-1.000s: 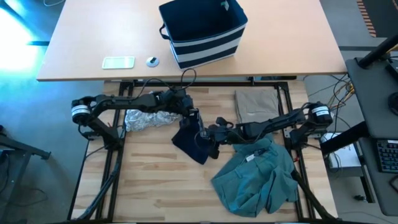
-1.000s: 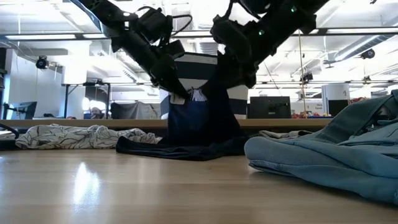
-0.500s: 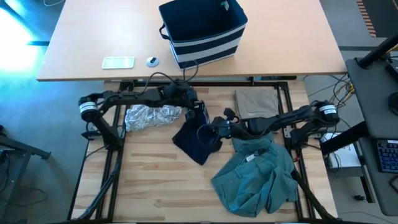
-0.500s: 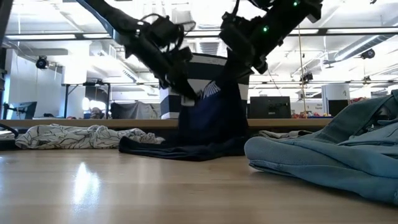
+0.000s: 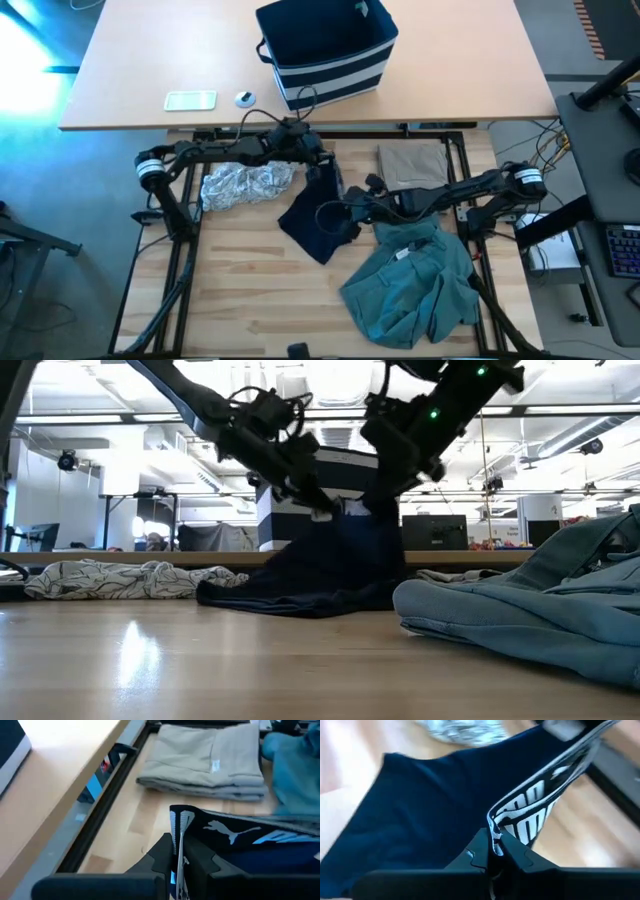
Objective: Fold Laundry from Bin
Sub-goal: Fold the blue boxer
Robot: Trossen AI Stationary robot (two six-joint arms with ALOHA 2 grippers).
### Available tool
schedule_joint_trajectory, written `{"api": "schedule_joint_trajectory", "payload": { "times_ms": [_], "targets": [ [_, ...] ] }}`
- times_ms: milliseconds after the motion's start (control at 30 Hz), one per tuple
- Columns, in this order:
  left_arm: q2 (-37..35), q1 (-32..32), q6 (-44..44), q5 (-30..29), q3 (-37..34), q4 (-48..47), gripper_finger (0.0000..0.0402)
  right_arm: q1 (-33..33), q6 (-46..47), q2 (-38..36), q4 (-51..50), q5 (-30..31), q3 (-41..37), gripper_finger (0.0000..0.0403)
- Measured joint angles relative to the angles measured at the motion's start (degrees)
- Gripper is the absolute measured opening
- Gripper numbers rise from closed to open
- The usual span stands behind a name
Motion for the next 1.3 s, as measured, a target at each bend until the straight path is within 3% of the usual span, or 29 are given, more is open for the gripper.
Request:
{"api": "schedule_joint_trajectory", "payload": {
  "times_ms": [200,367,633,700,800,867,933,1100,1233,1300],
  "targets": [
    [7.54,0.12,-4.03,-0.47,3.79,-2.16,0.0016,-2.44,6.72,-2.09,-7.84,1.62,-0.01,0.0013],
    [12.42,0.35,-3.93,-0.53,11.50,-12.40,0.0026,-4.23,10.35,-2.01,-9.67,0.15,-0.01,0.0013],
    [15.24,2.91,1.38,-4.42,26.41,-34.60,0.0125,-6.26,26.51,-1.98,-18.99,-0.87,-0.01,0.0013],
    [14.97,3.74,0.68,-0.97,28.43,-40.28,0.0152,-6.44,28.05,-1.94,-20.42,-0.60,-0.03,0.0013],
    [13.70,4.03,-2.23,11.78,28.45,-45.19,0.0178,-6.60,28.26,-1.91,-20.70,-1.07,-0.05,0.0013],
    [13.03,2.75,-3.67,21.57,26.66,-45.03,0.0183,-6.95,29.05,-1.91,-20.70,-1.41,-0.05,0.0013],
    [12.96,0.43,-5.42,25.00,24.05,-43.62,0.0182,-7.34,30.29,-1.91,-20.74,-1.41,-0.05,0.0013],
    [13.38,-5.11,-11.54,19.02,15.07,-30.06,0.0163,-7.59,30.74,-1.98,-20.57,-1.42,-0.05,0.0013],
    [14.40,-5.25,-21.75,8.92,10.72,-17.23,0.0147,-7.61,30.72,-2.00,-20.46,-2.54,-0.05,0.0013],
    [15.00,-4.15,-25.30,7.57,9.29,-13.12,0.0140,-7.61,30.70,-2.00,-20.46,-2.73,-0.05,0.0013]
  ]
}}
